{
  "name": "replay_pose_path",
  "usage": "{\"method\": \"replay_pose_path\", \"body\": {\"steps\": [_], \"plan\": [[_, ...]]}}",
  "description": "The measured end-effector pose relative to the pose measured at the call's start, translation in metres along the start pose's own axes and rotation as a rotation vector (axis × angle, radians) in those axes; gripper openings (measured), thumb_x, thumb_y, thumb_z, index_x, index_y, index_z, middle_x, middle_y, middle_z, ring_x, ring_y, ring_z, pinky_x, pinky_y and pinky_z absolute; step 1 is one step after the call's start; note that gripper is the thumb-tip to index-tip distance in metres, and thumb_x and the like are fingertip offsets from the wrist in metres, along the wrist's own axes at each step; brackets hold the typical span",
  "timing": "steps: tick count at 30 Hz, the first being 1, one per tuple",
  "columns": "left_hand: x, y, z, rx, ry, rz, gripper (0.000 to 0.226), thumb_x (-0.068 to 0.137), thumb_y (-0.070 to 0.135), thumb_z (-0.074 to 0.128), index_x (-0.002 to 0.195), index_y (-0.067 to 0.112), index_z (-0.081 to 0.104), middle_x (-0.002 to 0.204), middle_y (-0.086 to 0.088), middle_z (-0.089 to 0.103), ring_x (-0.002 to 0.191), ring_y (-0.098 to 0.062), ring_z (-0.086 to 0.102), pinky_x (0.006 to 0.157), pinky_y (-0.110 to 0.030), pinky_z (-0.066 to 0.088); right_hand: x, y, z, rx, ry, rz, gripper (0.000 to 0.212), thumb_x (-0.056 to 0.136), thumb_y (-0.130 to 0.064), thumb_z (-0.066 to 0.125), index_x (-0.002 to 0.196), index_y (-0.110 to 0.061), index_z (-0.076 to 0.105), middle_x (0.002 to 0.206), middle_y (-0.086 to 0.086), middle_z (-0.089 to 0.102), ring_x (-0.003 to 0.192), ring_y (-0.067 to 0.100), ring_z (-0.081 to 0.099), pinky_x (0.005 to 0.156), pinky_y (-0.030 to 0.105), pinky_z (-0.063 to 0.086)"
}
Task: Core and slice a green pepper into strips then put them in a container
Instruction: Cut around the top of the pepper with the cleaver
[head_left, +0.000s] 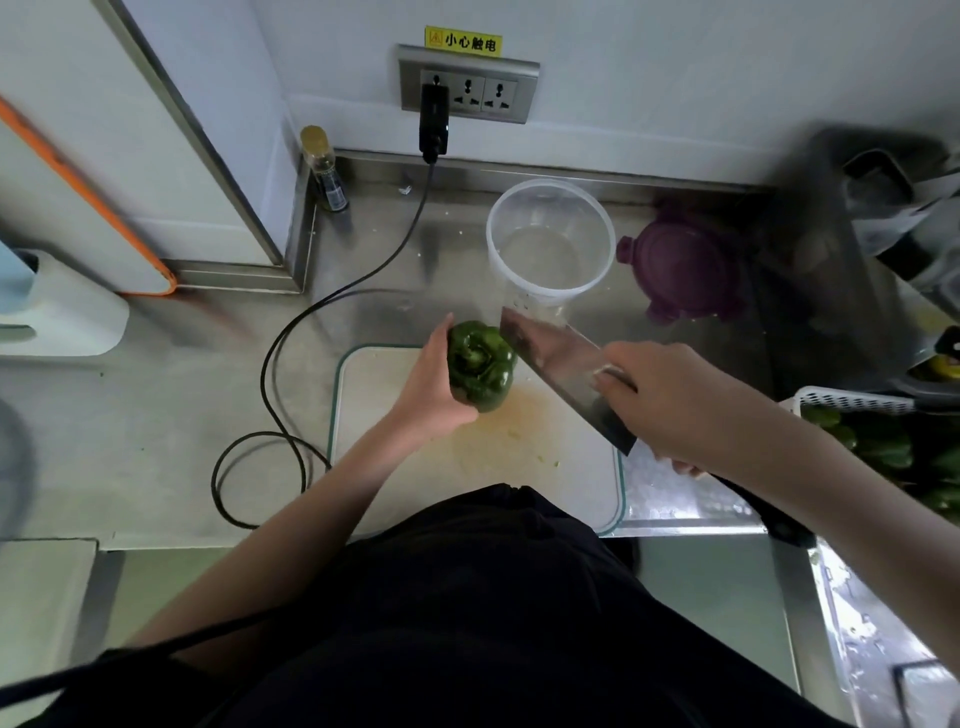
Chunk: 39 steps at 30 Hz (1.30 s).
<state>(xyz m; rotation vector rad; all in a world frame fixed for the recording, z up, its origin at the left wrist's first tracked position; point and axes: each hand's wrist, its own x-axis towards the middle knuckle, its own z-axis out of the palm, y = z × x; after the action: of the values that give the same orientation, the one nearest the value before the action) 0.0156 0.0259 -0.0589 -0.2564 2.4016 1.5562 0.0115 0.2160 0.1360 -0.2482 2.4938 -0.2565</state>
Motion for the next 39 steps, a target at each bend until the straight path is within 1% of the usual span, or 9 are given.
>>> {"method": "replay_pose_path", "body": {"steps": [6,12,15,17,20,24,29,35,39], "plan": [[-0.008,0.001,0.016,-0.121,0.147,0.028,0.112,0.045,0.027,0.094,0.133,0.019,0.023,0.129,-0.002,0.041,0.116,-0.014,0.046,0.097,-0.026,0.039,0.014,-0.009,-0.001,-0.077,-0.002,-0.046,0.034,0.100,-0.035,0.032,0.077,-0.014,0.047,0.070,0.005,0.055,0.054,0.016,0.052,0.045,0.026,0.039],[-0.009,0.004,0.017,-0.097,0.219,0.055,0.097,0.053,0.020,0.089,0.129,0.016,0.030,0.118,0.007,0.046,0.105,-0.008,0.048,0.084,-0.021,0.039,0.021,-0.008,0.004,-0.281,0.029,-0.053,0.037,0.101,-0.024,0.036,0.064,-0.028,0.030,0.067,-0.003,0.047,0.059,0.013,0.048,0.055,0.030,0.037],[-0.009,0.006,0.015,-0.085,0.217,0.048,0.093,0.054,0.020,0.088,0.129,0.018,0.032,0.119,0.006,0.050,0.104,-0.010,0.051,0.081,-0.022,0.040,0.026,-0.011,0.004,-0.334,0.015,-0.054,0.026,0.101,-0.019,0.036,0.076,-0.026,0.040,0.069,-0.004,0.044,0.059,0.010,0.044,0.055,0.029,0.034],[-0.008,0.006,0.013,-0.079,0.214,0.036,0.093,0.054,0.021,0.088,0.129,0.020,0.032,0.118,0.007,0.050,0.102,-0.008,0.050,0.081,-0.022,0.040,0.031,-0.014,0.001,-0.350,-0.003,-0.071,0.020,0.100,-0.018,0.038,0.082,-0.025,0.041,0.073,-0.004,0.049,0.063,0.011,0.047,0.055,0.029,0.035],[-0.007,0.006,0.011,-0.074,0.191,0.025,0.094,0.054,0.022,0.089,0.129,0.021,0.031,0.116,0.010,0.048,0.102,-0.007,0.049,0.081,-0.021,0.041,0.036,-0.010,-0.006,-0.339,-0.019,-0.110,0.024,0.099,-0.023,0.040,0.076,-0.030,0.041,0.086,0.000,0.063,0.071,0.018,0.057,0.067,0.034,0.047],[-0.005,0.005,0.009,-0.098,0.174,-0.007,0.097,0.052,0.023,0.089,0.128,0.024,0.030,0.120,0.008,0.050,0.105,-0.009,0.051,0.083,-0.022,0.042,0.040,-0.001,-0.008,-0.351,-0.034,-0.133,0.029,0.099,-0.030,0.038,0.069,-0.027,0.038,0.086,-0.002,0.065,0.065,0.014,0.055,0.064,0.033,0.045],[-0.005,0.006,0.007,-0.107,0.148,-0.012,0.096,0.052,0.020,0.090,0.127,0.024,0.031,0.117,0.011,0.048,0.104,-0.008,0.050,0.085,-0.024,0.043,0.034,-0.001,-0.016,-0.372,-0.016,-0.123,0.032,0.100,-0.030,0.039,0.068,-0.023,0.039,0.063,-0.011,0.047,0.057,0.003,0.042,0.058,0.031,0.034],[-0.003,0.008,0.006,-0.102,0.134,-0.022,0.095,0.052,0.020,0.090,0.126,0.025,0.030,0.115,0.013,0.046,0.104,-0.007,0.049,0.084,-0.023,0.043,0.025,-0.002,-0.014,-0.379,-0.001,-0.124,0.027,0.100,-0.034,0.039,0.076,-0.024,0.042,0.062,-0.009,0.047,0.056,0.006,0.045,0.055,0.029,0.033],[-0.004,0.008,0.006,-0.104,0.128,-0.018,0.096,0.052,0.019,0.090,0.127,0.023,0.031,0.116,0.013,0.045,0.104,-0.005,0.047,0.082,-0.020,0.039,0.026,-0.001,-0.007,-0.411,-0.011,-0.101,0.026,0.101,-0.036,0.035,0.091,-0.018,0.051,0.069,-0.002,0.052,0.061,0.013,0.049,0.061,0.031,0.039]]}}
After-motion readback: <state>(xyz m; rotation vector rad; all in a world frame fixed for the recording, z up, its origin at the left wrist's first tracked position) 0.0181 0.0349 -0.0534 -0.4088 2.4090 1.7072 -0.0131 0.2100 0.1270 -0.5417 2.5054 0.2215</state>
